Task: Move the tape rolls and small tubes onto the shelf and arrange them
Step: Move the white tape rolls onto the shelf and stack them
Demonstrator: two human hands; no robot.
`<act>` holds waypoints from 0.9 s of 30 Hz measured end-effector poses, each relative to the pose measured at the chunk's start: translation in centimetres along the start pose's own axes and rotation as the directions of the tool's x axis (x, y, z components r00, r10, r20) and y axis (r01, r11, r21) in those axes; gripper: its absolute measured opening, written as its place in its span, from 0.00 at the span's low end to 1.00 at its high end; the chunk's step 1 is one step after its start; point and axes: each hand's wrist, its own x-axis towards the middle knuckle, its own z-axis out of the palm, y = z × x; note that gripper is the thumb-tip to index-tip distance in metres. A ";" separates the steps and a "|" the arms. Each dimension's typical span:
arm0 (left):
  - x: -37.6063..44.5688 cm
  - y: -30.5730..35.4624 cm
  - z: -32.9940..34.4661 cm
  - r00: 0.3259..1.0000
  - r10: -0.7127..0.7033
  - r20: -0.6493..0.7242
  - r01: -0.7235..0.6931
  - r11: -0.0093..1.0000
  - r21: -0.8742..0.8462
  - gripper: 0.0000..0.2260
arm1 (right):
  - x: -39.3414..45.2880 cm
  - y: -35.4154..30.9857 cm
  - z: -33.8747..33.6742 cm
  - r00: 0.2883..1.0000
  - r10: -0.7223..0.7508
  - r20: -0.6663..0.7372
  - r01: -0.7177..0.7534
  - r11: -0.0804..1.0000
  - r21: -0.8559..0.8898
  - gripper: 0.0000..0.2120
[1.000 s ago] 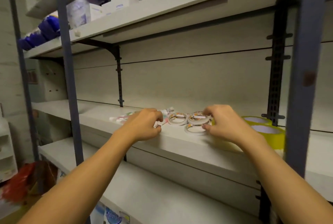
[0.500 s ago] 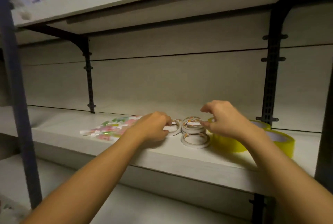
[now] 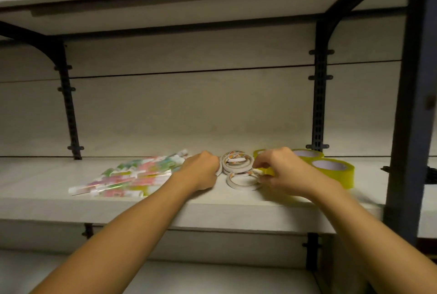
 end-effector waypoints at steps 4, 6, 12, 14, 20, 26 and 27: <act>-0.5 0.1 -0.8 1.000 0.019 0.019 -0.020 0.999 0.036 0.08 | 0.5 -1.5 1.4 0.999 0.019 0.044 -0.018 1.000 -0.018 0.13; -0.7 -0.1 -1.5 0.999 0.029 0.020 -0.030 0.999 0.043 0.09 | 0.7 -1.9 2.2 0.997 0.035 0.072 -0.032 0.998 -0.046 0.14; -1.6 -2.4 -4.6 0.993 0.057 -0.100 -0.063 0.996 -0.064 0.09 | 1.4 -2.4 2.9 0.987 0.065 0.147 -0.059 0.997 -0.046 0.08; -2.2 -3.3 -5.7 0.991 0.050 -0.128 -0.067 0.989 -0.135 0.10 | 1.4 -2.9 2.7 0.986 0.064 0.154 -0.055 0.997 -0.063 0.07; -4.7 -4.8 -7.4 0.982 0.050 -0.180 -0.093 0.966 -0.240 0.05 | 1.2 -4.8 0.8 0.988 0.093 0.124 -0.078 0.990 -0.120 0.08; -5.9 -5.5 -6.9 0.983 0.072 -0.168 -0.122 0.943 -0.309 0.05 | 0.5 -6.1 -1.5 0.995 0.064 0.076 -0.059 0.996 -0.060 0.10; -6.0 -5.5 -6.8 0.982 0.081 -0.169 -0.133 0.938 -0.322 0.05 | 0.3 -6.3 -1.8 0.996 0.065 0.059 -0.062 0.997 -0.042 0.11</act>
